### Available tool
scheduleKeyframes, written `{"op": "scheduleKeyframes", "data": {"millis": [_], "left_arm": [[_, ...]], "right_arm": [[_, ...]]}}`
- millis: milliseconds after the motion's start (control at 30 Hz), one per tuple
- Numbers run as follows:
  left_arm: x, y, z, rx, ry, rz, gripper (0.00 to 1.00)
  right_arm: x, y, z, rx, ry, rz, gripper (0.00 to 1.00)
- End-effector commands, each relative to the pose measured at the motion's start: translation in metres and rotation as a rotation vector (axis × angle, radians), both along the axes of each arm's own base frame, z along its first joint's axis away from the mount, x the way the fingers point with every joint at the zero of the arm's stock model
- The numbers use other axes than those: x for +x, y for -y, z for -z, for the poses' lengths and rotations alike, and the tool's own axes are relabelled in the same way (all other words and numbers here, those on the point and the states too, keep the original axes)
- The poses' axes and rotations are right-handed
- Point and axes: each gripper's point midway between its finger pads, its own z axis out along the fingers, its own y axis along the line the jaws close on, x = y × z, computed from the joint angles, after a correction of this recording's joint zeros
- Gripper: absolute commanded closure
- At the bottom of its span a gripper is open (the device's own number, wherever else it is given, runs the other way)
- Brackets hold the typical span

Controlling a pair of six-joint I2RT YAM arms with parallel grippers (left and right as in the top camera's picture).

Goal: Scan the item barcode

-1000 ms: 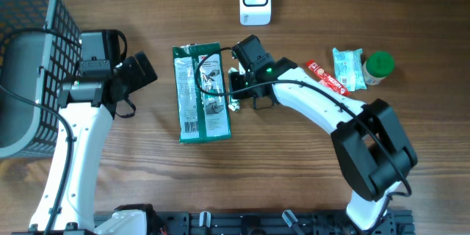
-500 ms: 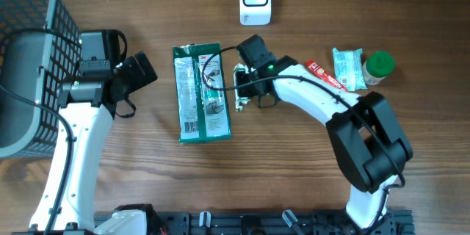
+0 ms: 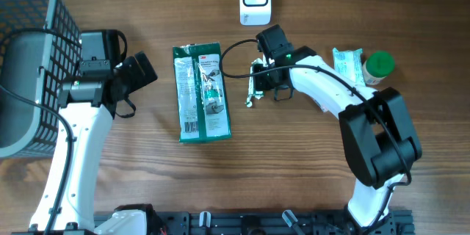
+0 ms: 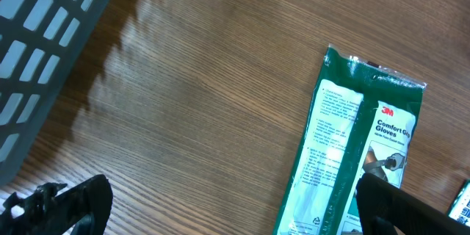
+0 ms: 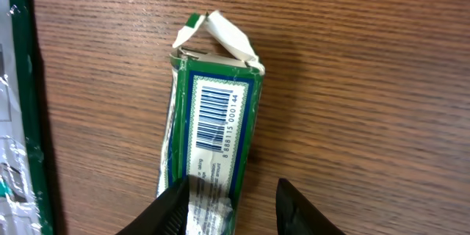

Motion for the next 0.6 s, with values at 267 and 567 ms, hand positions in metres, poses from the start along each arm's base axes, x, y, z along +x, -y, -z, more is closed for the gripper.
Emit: {"op": "scheduleKeyframes", "data": {"millis": [267, 567], "left_arm": [[0.001, -0.003, -0.002, 0.013, 0.004, 0.0, 0.0], [0.001, -0.003, -0.002, 0.014, 0.003, 0.001, 0.0]], "right_arm": [[0.01, -0.01, -0.049, 0.096, 0.078, -0.038, 0.6], [0.013, -0.023, -0.025, 0.039, 0.094, -0.013, 0.6]]}}
